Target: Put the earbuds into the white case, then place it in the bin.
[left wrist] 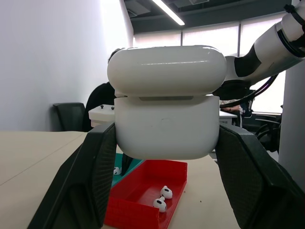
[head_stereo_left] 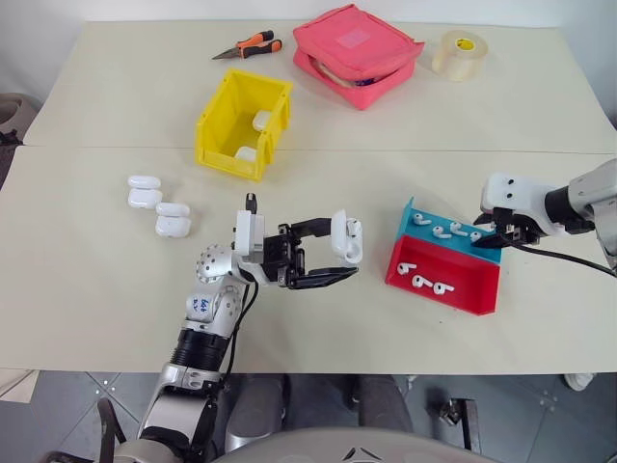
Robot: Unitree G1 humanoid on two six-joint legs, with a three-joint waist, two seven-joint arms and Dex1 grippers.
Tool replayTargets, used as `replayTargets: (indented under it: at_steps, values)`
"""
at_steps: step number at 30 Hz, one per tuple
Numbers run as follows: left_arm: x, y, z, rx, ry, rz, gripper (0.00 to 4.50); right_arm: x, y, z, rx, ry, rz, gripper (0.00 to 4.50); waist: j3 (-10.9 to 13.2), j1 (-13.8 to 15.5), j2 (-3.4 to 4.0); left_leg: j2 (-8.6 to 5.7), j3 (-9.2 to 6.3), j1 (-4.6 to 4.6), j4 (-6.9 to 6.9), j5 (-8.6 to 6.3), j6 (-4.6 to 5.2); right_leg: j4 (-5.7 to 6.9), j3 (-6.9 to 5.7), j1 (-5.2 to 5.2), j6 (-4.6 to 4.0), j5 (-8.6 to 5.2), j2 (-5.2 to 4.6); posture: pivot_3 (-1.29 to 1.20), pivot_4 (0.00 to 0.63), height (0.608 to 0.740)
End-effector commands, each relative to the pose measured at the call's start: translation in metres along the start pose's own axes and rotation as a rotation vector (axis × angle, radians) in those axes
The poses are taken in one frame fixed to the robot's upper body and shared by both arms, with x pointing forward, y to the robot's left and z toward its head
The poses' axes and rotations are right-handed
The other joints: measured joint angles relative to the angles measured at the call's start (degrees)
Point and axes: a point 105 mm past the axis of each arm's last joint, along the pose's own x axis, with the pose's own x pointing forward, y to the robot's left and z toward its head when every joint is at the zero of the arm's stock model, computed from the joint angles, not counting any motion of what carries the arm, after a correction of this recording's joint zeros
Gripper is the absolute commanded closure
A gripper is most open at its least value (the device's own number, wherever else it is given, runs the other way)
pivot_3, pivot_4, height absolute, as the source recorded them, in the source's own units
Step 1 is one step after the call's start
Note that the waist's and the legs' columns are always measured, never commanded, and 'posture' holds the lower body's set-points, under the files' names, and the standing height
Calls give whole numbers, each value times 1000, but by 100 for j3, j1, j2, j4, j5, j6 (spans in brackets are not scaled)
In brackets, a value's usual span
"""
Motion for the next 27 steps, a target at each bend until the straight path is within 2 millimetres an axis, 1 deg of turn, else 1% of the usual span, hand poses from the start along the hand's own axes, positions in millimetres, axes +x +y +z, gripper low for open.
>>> replayTargets:
  at_steps: [1,2,3,10,13,15,18,20,22,25,27]
  values:
    - [4,-1,9,46,-18,-12,1740,5,4,-8,11,30,20,3441,0,-5,0,0,0,0,2,0,0,0,0,1,0,0,0,0,150,740]
    - [4,-1,9,47,-18,-11,1740,6,5,-8,11,31,23,3820,0,-4,0,0,0,0,3,0,0,0,0,1,0,0,0,0,150,740]
    - [4,-1,9,47,-18,-10,1740,6,4,-8,12,29,20,3985,0,-4,0,1,-1,0,4,0,0,1,0,2,0,0,0,0,150,740]
    - [5,0,9,47,-19,-10,1740,7,4,-5,18,12,10,3985,0,-8,0,2,-4,1,16,-1,-2,6,-1,4,0,0,1,0,150,740]
    - [5,0,9,47,-20,-13,1740,3,4,-4,23,-5,-6,3985,0,-1,0,2,-4,1,18,-1,-3,9,-1,4,0,0,1,0,150,740]
    - [6,0,10,46,-21,-14,1740,-6,0,2,36,-46,-51,3985,0,-1,0,2,-5,0,20,-1,-3,10,-1,4,0,0,0,0,150,740]
    - [7,1,11,46,-23,-18,1740,-33,-9,11,54,-119,-142,3985,2,6,3,1,-8,-5,20,-2,-3,10,0,0,0,0,-1,0,150,740]
    - [8,3,11,45,-24,-21,1740,-50,-8,22,97,-219,-172,3985,7,12,11,1,-9,-12,21,-2,-3,12,1,-10,0,0,-1,0,150,740]
    - [8,4,11,42,-22,-27,1740,-62,0,39,101,-359,-162,3985,8,13,14,0,-9,-19,21,-2,-3,11,0,-14,1,0,-1,0,150,740]
    - [8,4,10,35,-17,-42,1740,-72,16,68,122,-604,-124,3985,8,11,13,2,-10,-21,20,-2,-4,8,-5,-13,1,0,0,0,150,740]
    - [8,5,10,33,-15,-45,1740,-75,30,87,116,-769,-79,3985,9,14,12,3,-11,-20,22,-3,-4,8,-10,-8,1,1,0,0,150,740]
